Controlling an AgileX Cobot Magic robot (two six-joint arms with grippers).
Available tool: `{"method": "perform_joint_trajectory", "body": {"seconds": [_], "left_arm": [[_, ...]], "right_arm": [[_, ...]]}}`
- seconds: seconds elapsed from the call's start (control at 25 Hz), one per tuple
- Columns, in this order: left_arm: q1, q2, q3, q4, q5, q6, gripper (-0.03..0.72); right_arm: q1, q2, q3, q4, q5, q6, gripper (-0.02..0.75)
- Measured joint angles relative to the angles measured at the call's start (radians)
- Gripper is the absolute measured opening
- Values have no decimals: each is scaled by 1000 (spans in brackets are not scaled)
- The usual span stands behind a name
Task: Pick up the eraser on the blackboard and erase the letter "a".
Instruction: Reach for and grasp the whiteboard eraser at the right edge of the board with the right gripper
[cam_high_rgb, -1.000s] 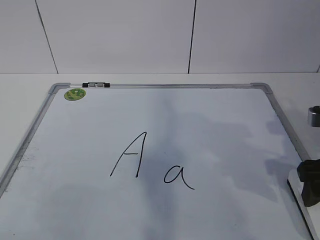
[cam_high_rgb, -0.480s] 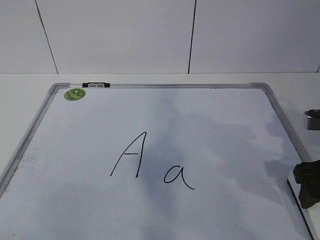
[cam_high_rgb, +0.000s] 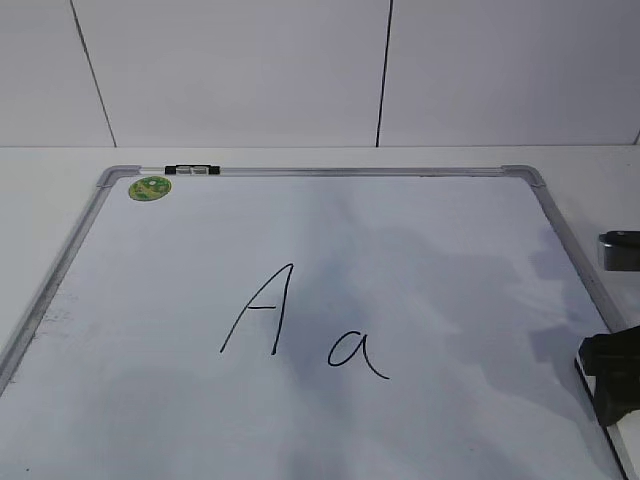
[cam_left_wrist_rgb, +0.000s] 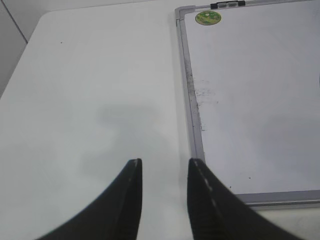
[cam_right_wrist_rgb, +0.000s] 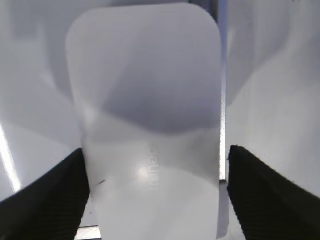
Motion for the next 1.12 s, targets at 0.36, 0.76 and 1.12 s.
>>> {"method": "perform_joint_trajectory", "body": {"seconds": [0.36,0.76,1.12], "left_arm": [[0,0,0,0,0,0,235],[0,0,0,0,0,0,235],[0,0,0,0,0,0,235]], "right_arm": [[0,11,0,-8,-20,0,673],[0,11,0,-10,-22,-2,652],[2,40,-3,-8,-27,-4,605]]}}
